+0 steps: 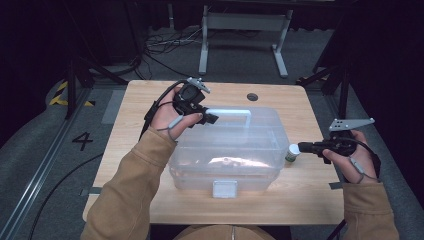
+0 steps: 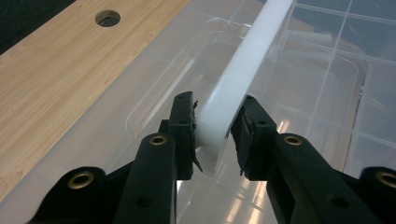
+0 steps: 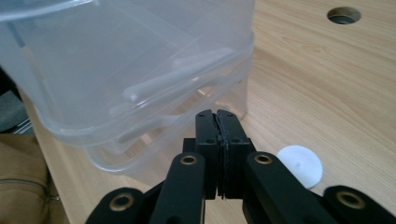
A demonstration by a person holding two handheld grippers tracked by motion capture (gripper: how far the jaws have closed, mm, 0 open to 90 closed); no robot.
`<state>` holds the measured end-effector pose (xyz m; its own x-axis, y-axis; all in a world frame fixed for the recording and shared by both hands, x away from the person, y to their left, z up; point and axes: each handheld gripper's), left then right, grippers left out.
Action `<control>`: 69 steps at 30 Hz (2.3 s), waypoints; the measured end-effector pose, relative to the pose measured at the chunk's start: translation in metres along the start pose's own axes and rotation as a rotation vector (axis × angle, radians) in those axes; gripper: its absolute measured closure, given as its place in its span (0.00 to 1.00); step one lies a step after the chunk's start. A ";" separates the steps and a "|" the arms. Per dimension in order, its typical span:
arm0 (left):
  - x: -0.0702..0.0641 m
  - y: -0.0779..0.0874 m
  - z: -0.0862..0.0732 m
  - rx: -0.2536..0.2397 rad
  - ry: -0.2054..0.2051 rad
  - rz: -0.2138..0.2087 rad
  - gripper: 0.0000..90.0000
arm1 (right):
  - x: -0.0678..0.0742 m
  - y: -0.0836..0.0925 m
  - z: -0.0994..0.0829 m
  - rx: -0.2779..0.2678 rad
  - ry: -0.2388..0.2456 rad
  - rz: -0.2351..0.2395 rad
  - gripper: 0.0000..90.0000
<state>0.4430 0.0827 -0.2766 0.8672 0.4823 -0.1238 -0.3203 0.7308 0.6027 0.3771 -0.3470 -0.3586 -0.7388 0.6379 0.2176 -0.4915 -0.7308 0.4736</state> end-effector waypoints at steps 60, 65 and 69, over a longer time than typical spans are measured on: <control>0.017 0.002 0.016 0.024 0.043 -0.010 0.79 | 0.028 -0.029 0.001 0.052 0.123 0.276 1.00; 0.014 0.002 0.015 0.021 0.032 0.001 0.78 | 0.028 -0.028 0.002 0.056 0.136 0.264 1.00; 0.011 0.006 0.014 0.005 0.029 0.017 0.61 | 0.029 -0.028 0.003 0.049 0.141 0.253 1.00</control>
<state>0.4560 0.0857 -0.2638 0.8501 0.5087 -0.1361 -0.3332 0.7197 0.6091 0.3710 -0.3073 -0.3630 -0.8935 0.3945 0.2145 -0.2634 -0.8474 0.4611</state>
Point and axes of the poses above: each handheld gripper's, and its own axes: y roughly backward along the jaws, z roughly out of its top, x roughly to its left, and after that the axes turned 10 degrees about -x, right-handed
